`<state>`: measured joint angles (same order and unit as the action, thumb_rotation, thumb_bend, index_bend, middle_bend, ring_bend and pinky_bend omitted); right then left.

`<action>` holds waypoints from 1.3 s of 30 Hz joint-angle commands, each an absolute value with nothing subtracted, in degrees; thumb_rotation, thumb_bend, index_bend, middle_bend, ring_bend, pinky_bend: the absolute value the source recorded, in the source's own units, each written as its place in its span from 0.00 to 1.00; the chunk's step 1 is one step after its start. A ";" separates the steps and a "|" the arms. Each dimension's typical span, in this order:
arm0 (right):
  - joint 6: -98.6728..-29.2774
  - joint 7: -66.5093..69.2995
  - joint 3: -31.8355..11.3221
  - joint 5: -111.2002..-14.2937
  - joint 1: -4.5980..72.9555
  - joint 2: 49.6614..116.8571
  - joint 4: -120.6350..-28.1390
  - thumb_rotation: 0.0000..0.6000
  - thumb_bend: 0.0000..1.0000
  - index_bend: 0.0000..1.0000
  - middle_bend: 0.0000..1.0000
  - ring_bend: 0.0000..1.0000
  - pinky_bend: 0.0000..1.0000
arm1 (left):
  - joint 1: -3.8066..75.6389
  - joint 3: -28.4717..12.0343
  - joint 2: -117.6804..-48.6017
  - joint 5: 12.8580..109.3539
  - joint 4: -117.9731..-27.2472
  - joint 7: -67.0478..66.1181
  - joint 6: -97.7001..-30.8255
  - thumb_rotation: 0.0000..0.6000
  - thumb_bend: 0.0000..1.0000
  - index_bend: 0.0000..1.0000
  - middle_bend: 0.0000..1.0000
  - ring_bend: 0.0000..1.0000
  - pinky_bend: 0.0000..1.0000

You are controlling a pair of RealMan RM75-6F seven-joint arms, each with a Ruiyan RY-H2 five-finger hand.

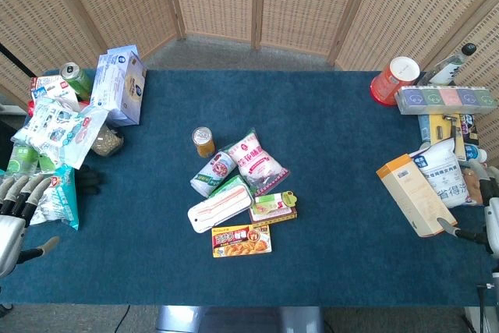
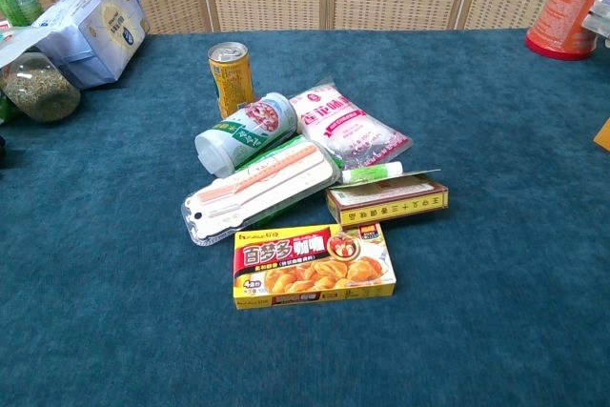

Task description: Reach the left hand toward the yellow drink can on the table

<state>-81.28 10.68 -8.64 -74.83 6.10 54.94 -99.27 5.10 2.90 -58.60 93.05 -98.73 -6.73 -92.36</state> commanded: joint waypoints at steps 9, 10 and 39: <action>-81.55 10.90 -9.48 -74.67 5.86 54.75 -98.75 1.00 0.00 0.00 0.00 0.00 0.00 | 8.53 0.63 -59.46 93.56 -97.63 -6.85 -87.44 1.00 0.00 0.00 0.00 0.00 0.00; -81.48 10.94 -9.54 -74.63 5.88 54.73 -98.82 1.00 0.00 0.00 0.00 0.00 0.00 | 9.59 -0.16 -59.51 93.44 -97.60 -7.07 -86.45 1.00 0.00 0.00 0.00 0.00 0.00; -77.32 14.28 -9.83 -73.59 6.82 54.83 -96.19 1.00 0.00 0.00 0.00 0.00 0.00 | 53.73 -18.97 -91.80 51.81 -69.38 -35.58 -44.81 1.00 0.00 0.00 0.00 0.00 0.00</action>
